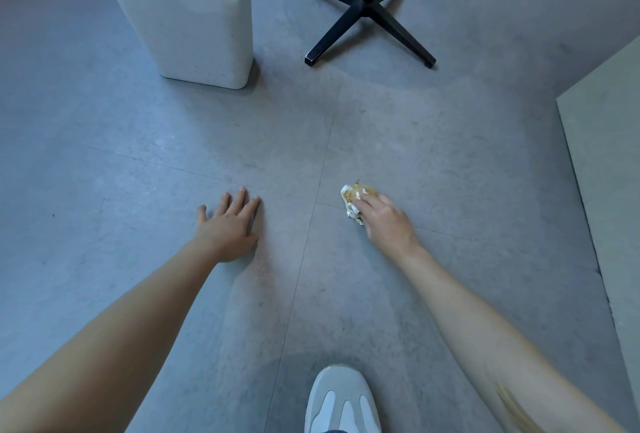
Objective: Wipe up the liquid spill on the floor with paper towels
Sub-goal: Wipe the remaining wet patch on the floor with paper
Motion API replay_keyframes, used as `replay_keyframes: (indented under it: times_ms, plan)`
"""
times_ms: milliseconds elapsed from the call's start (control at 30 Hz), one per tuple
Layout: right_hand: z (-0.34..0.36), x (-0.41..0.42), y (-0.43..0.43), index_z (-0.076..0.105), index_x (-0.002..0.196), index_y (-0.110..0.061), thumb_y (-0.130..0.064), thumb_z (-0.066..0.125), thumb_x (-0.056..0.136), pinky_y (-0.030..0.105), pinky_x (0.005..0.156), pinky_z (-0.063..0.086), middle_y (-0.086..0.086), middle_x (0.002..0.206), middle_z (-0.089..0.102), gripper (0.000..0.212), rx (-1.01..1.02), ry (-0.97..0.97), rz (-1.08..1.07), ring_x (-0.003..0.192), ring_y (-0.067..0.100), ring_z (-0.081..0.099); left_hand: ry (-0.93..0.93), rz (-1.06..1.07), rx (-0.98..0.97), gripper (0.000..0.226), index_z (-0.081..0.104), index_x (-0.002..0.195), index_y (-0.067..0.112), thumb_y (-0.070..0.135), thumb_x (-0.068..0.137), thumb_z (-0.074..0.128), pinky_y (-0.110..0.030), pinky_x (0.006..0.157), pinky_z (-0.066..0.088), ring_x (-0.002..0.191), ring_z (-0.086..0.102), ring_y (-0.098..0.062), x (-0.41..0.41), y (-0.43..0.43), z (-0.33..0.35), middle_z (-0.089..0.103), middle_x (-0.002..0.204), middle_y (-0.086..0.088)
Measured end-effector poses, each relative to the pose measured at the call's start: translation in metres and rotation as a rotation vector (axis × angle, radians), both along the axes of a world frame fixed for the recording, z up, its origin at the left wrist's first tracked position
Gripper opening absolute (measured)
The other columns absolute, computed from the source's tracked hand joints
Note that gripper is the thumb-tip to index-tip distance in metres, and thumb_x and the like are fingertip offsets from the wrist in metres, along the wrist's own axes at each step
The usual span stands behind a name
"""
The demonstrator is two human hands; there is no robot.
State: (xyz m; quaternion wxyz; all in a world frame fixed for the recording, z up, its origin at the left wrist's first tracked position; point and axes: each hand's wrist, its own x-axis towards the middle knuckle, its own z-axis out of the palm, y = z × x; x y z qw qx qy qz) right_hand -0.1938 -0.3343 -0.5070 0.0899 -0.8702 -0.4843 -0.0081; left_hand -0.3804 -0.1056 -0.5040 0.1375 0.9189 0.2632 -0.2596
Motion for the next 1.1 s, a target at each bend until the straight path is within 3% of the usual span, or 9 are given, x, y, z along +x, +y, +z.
replay_keyframes:
  times_ms: [100, 267, 367, 433, 567, 733, 933, 1033, 1100]
  plan:
    - [0.002, 0.006, 0.007, 0.073, 0.089, -0.010, -0.005, 0.068, 0.073, 0.034, 0.058, 0.054, 0.006, 0.088, 0.073, 0.017, 0.112, 0.104, -0.080, 0.074, 0.032, 0.065, -0.001, 0.001, -0.003, 0.071, -0.005, 0.152, 0.033, 0.044, 0.097, 0.038, -0.058, 0.114, 0.004, 0.148, -0.010, -0.021, -0.001, 0.001, -0.002, -0.017, 0.160, 0.003]
    - [0.016, 0.014, 0.012, 0.072, 0.092, -0.007, -0.011, 0.053, 0.088, 0.034, 0.064, 0.042, 0.016, 0.084, 0.070, 0.020, 0.263, 0.144, -0.550, 0.078, 0.037, 0.062, -0.005, 0.009, -0.010, 0.072, -0.006, 0.152, 0.033, 0.044, 0.097, 0.038, -0.057, 0.114, 0.004, 0.148, -0.011, -0.021, 0.000, 0.000, -0.002, -0.017, 0.160, 0.004]
    - [0.013, 0.021, 0.007, 0.069, 0.082, -0.006, -0.016, 0.049, 0.090, 0.032, 0.063, 0.036, 0.020, 0.083, 0.068, 0.024, 0.117, 0.261, -0.743, 0.082, 0.039, 0.059, -0.009, 0.009, -0.010, 0.071, -0.006, 0.152, 0.033, 0.044, 0.097, 0.037, -0.057, 0.114, 0.005, 0.148, -0.011, -0.021, 0.000, 0.000, -0.003, -0.018, 0.160, 0.004]
    - [0.010, 0.016, 0.007, 0.068, 0.084, -0.008, -0.021, 0.050, 0.091, 0.032, 0.064, 0.038, 0.018, 0.082, 0.066, 0.023, 0.041, 0.344, -0.682, 0.084, 0.038, 0.059, -0.013, 0.008, -0.005, 0.070, -0.006, 0.153, 0.032, 0.044, 0.097, 0.037, -0.057, 0.114, 0.005, 0.148, -0.011, -0.021, -0.001, -0.001, -0.003, -0.017, 0.160, 0.004]
    - [0.003, 0.001, 0.015, 0.057, 0.125, -0.007, -0.024, 0.053, 0.093, 0.036, 0.080, 0.044, 0.016, 0.118, 0.063, 0.036, -0.035, 0.299, -0.503, 0.108, 0.035, 0.057, -0.017, 0.007, 0.008, 0.071, -0.005, 0.153, 0.032, 0.044, 0.097, 0.037, -0.056, 0.114, 0.007, 0.148, -0.010, -0.021, -0.001, -0.001, -0.004, -0.016, 0.160, 0.003]
    - [-0.004, -0.015, 0.026, 0.049, 0.135, -0.006, -0.018, 0.061, 0.089, 0.035, 0.105, 0.036, 0.012, 0.145, 0.045, 0.050, -0.030, 0.222, -0.138, 0.128, 0.031, 0.044, -0.021, 0.012, 0.007, 0.070, -0.004, 0.153, 0.031, 0.043, 0.097, 0.037, -0.057, 0.114, 0.007, 0.148, -0.010, -0.022, 0.000, -0.002, -0.005, -0.015, 0.160, 0.003]
    - [-0.013, -0.029, 0.031, 0.068, 0.108, -0.008, -0.001, 0.084, 0.057, 0.035, 0.074, 0.057, 0.014, 0.120, 0.064, 0.055, -0.150, 0.039, 0.003, 0.100, 0.031, 0.065, -0.023, 0.014, 0.004, 0.071, -0.004, 0.153, 0.031, 0.042, 0.097, 0.038, -0.057, 0.114, 0.008, 0.148, -0.010, -0.022, 0.000, -0.002, -0.005, -0.015, 0.160, 0.003]
    - [-0.012, -0.035, 0.020, 0.069, 0.106, -0.005, 0.006, 0.061, 0.068, 0.036, 0.068, 0.059, 0.016, 0.118, 0.065, 0.040, -0.070, -0.030, 0.103, 0.094, 0.031, 0.066, -0.024, 0.014, 0.003, 0.071, -0.004, 0.153, 0.031, 0.042, 0.097, 0.038, -0.057, 0.114, 0.008, 0.148, -0.010, -0.022, 0.000, -0.002, -0.005, -0.015, 0.160, 0.003]
    - [-0.013, -0.039, 0.015, 0.071, 0.103, -0.004, 0.000, 0.035, 0.072, 0.034, 0.068, 0.058, 0.015, 0.115, 0.067, 0.047, -0.039, -0.075, 0.141, 0.092, 0.030, 0.067, -0.023, 0.011, 0.001, 0.071, -0.004, 0.153, 0.031, 0.042, 0.097, 0.038, -0.057, 0.114, 0.009, 0.148, -0.010, -0.023, 0.000, -0.001, -0.005, -0.015, 0.160, 0.003]
